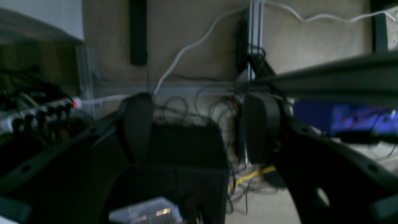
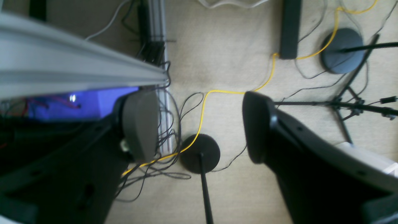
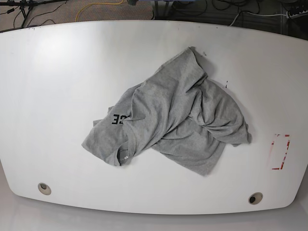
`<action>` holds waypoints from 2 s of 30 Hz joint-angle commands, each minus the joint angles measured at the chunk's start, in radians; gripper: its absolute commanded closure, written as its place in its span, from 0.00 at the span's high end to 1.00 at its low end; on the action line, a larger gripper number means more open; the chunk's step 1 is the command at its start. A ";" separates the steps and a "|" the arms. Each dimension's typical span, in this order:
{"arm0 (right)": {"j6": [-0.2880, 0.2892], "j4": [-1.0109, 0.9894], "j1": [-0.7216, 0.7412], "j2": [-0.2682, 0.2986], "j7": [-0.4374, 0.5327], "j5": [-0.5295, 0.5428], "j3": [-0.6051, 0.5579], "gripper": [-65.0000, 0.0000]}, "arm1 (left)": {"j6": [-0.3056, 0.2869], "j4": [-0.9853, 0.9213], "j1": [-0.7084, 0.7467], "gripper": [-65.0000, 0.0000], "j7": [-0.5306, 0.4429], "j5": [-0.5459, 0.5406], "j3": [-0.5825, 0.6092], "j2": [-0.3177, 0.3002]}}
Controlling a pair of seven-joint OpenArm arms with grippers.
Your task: Fold the T-shirt properly
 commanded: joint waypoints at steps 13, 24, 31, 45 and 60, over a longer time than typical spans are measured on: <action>0.001 0.048 -0.029 0.009 0.039 0.010 0.001 0.63 | -0.003 0.072 -0.013 0.65 0.003 -0.055 -0.036 0.001; -0.003 0.094 0.001 0.027 0.045 0.007 0.004 0.63 | -0.004 0.099 -0.064 0.67 0.011 -0.085 -0.093 0.014; -0.010 0.109 0.009 0.034 0.061 -0.002 0.002 0.63 | -0.004 0.089 -0.087 0.68 0.001 -0.054 -0.086 0.007; -0.007 0.199 0.038 0.041 0.056 -0.003 0.010 0.64 | -0.004 0.185 -0.105 0.68 0.000 -0.053 -0.102 0.005; -0.003 0.195 0.127 0.045 0.060 0.003 0.013 0.64 | -0.003 0.222 -0.158 0.68 -0.002 -0.068 -0.107 0.008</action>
